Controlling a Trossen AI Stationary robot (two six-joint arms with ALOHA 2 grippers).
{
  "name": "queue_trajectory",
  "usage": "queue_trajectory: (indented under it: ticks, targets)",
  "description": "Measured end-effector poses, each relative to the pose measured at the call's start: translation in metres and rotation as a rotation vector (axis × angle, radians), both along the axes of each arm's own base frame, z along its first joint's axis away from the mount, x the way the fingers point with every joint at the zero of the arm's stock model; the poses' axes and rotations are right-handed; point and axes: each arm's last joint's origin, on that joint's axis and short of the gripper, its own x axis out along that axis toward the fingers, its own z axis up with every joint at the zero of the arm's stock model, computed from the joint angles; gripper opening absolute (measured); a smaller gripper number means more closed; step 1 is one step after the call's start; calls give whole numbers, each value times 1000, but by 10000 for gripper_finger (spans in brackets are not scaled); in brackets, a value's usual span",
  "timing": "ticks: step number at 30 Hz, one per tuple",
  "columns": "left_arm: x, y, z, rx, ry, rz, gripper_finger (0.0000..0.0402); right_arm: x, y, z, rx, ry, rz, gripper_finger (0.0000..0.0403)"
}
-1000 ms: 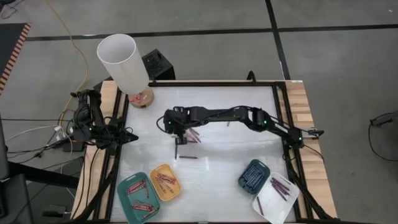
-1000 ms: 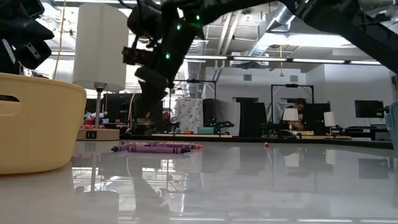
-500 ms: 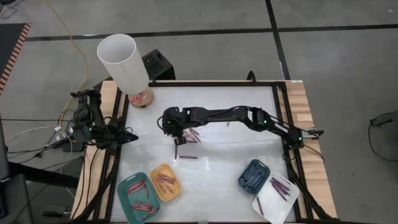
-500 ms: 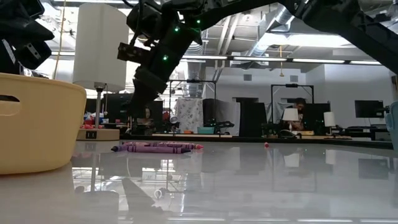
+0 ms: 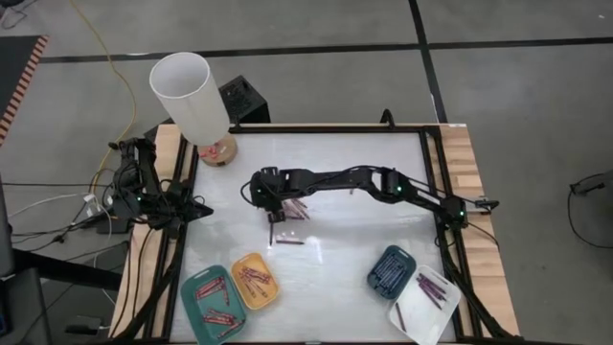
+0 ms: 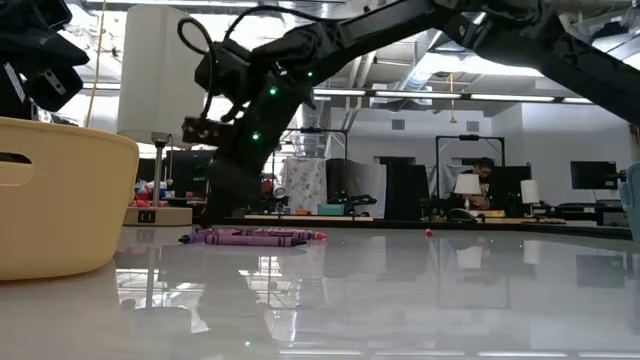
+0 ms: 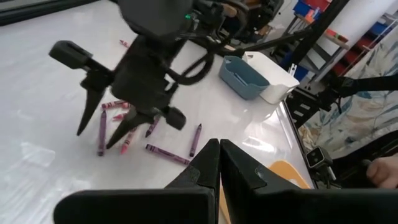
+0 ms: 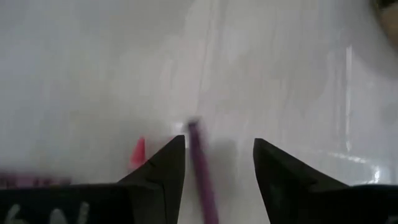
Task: Sort crayons
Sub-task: Put the purple crayon into the white bin
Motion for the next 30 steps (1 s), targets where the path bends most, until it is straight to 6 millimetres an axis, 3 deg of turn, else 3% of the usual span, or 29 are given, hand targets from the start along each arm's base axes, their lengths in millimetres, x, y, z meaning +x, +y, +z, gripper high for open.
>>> queue_trajectory:
  ticks: [13, 30]
  targets:
    - [0, 0, 0, 1, -1, 2, 0, -12, -19, -7, 126, 104, -30, 163]
    - [0, 0, 0, 1, -1, 4, 0, -18, -15, -12, 148, 163, -68, 13]
